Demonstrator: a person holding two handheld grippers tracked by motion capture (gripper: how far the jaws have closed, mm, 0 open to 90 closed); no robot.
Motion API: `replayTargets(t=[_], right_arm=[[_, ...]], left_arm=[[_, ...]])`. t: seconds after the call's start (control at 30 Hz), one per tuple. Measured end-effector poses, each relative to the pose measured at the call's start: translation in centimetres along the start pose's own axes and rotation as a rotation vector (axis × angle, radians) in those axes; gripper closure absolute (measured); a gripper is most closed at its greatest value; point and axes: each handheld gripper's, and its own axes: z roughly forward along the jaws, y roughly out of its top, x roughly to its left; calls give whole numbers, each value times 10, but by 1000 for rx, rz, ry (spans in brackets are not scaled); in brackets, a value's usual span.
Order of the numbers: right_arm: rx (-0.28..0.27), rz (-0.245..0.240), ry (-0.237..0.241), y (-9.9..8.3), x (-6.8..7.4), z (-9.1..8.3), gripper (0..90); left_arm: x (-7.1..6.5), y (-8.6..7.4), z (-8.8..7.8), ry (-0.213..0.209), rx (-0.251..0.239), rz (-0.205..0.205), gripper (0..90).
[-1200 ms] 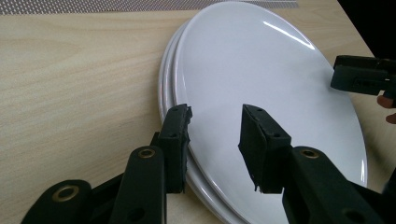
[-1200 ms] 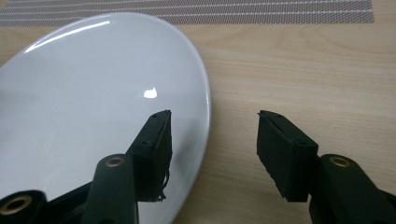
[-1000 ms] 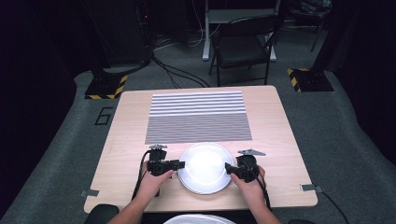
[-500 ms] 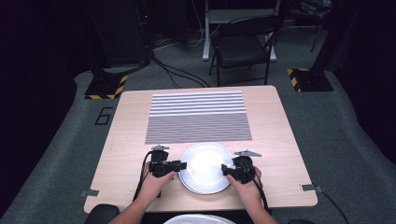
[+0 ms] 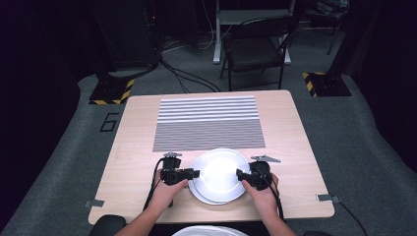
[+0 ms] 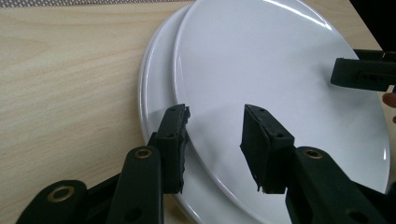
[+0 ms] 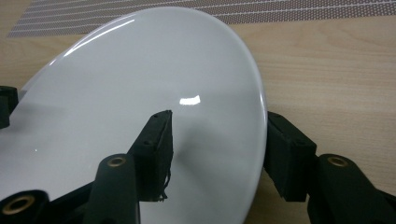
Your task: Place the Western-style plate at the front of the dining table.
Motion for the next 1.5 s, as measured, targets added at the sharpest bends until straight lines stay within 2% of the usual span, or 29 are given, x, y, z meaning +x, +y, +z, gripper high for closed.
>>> replayTargets(t=[0.03,0.27,0.53,0.57,0.6,0.63,0.67,0.7,0.73,0.8,0.87,1.2,1.37,1.5], right_arm=[[-1,5,-1,1,-1,-1,467],[-12,25,-10,11,-9,-5,484],[-2,19,-28,21,-19,-7,487],[-2,22,-26,22,-20,-7,489],[-2,30,-18,24,-21,-7,513],[3,31,0,25,-22,-7,518],[13,34,19,26,-23,-6,518],[15,22,13,25,-22,-5,518],[20,-1,3,24,-21,-3,518],[24,-6,-9,21,-21,-1,520],[25,-2,-7,21,-21,-1,523],[4,12,-16,19,-26,-3,506],[2,19,-16,18,-25,-5,498],[4,6,-13,17,-23,-6,492]], left_arm=[[0,1,1,-6,9,9,602],[-5,7,11,-14,24,3,609],[-13,17,20,-14,27,27,614],[-12,19,21,-58,20,24,617],[-13,19,23,-125,18,-16,657],[-16,20,26,-157,40,-30,641],[-22,19,28,-77,33,28,641],[-28,17,30,-5,15,110,642],[-31,16,32,11,13,140,641],[-33,15,35,-15,33,131,630],[-31,14,36,7,34,128,630],[-10,19,16,4,-9,37,624],[-7,17,10,26,-10,40,623],[-4,14,6,45,-6,41,621]])
